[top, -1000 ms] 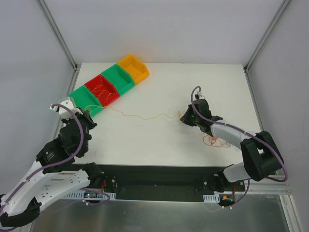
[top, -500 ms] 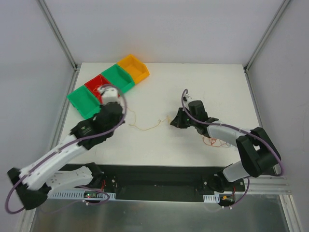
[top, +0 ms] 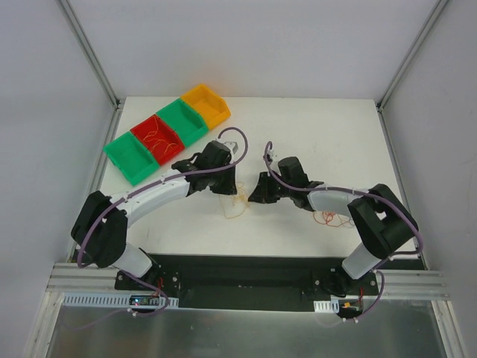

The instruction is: Untangle the cables

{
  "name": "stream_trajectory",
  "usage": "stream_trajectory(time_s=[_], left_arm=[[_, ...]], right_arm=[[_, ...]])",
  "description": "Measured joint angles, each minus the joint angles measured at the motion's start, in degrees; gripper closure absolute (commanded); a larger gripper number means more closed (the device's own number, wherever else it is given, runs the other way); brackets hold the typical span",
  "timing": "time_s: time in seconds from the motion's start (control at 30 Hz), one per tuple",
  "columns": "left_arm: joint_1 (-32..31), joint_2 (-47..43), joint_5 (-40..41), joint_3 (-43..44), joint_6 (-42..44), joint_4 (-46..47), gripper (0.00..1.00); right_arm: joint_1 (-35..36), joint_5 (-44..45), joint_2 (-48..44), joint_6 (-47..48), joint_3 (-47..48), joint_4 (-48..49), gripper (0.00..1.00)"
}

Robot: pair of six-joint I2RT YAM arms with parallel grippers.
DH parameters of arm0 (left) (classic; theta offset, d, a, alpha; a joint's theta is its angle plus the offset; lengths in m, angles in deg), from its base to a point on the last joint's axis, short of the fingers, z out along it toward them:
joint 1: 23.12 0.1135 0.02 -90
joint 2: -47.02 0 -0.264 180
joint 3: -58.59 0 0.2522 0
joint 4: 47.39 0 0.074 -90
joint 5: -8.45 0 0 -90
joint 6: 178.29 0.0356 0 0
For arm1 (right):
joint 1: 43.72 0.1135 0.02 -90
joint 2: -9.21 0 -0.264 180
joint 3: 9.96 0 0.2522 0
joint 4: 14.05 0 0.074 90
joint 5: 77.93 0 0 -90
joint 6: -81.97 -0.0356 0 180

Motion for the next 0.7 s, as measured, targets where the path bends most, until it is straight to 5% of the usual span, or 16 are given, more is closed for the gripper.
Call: stream_trajectory(time_s=[0.1, 0.23, 0.3, 0.7], left_arm=[[1.27, 1.86, -2.97, -0.02, -0.39, 1.03, 0.51], [2.23, 1.66, -4.72, -0.68, -0.81, 2.32, 0.32], [2.23, 1.29, -5.27, -0.85, -0.61, 2.80, 0.03], [4.11, 0.72, -2.54, -3.76, -4.17, 0.04, 0.01]], right_arm=[[-1.03, -0.24, 0.15, -0.46, 0.00, 0.44, 0.73], [-2.49, -0.20, 0.13, -1.42, -0.13, 0.81, 0.61], [-3.34, 0.26, -0.17, -1.70, -0.74, 1.14, 0.54], [-8.20, 8.87, -15.30, -0.37, -6.93, -0.17, 0.50]])
